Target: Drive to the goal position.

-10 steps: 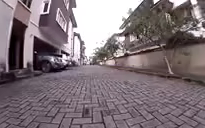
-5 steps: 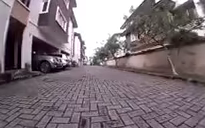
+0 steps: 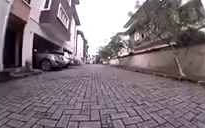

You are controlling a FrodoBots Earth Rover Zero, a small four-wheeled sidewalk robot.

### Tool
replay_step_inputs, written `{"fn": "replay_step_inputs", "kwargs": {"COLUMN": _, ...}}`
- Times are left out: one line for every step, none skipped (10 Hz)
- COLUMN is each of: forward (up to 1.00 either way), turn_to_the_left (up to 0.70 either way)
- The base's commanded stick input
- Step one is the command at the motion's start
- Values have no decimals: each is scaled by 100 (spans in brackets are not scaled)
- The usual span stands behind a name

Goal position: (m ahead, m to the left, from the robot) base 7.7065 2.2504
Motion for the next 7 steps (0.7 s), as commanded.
{"fn": "replay_step_inputs", "kwargs": {"forward": 50, "turn_to_the_left": 0}}
{"fn": "replay_step_inputs", "kwargs": {"forward": 50, "turn_to_the_left": 0}}
{"fn": "replay_step_inputs", "kwargs": {"forward": 50, "turn_to_the_left": 0}}
{"fn": "replay_step_inputs", "kwargs": {"forward": 50, "turn_to_the_left": 0}}
{"fn": "replay_step_inputs", "kwargs": {"forward": 50, "turn_to_the_left": 0}}
{"fn": "replay_step_inputs", "kwargs": {"forward": 50, "turn_to_the_left": 0}}
{"fn": "replay_step_inputs", "kwargs": {"forward": 50, "turn_to_the_left": 0}}
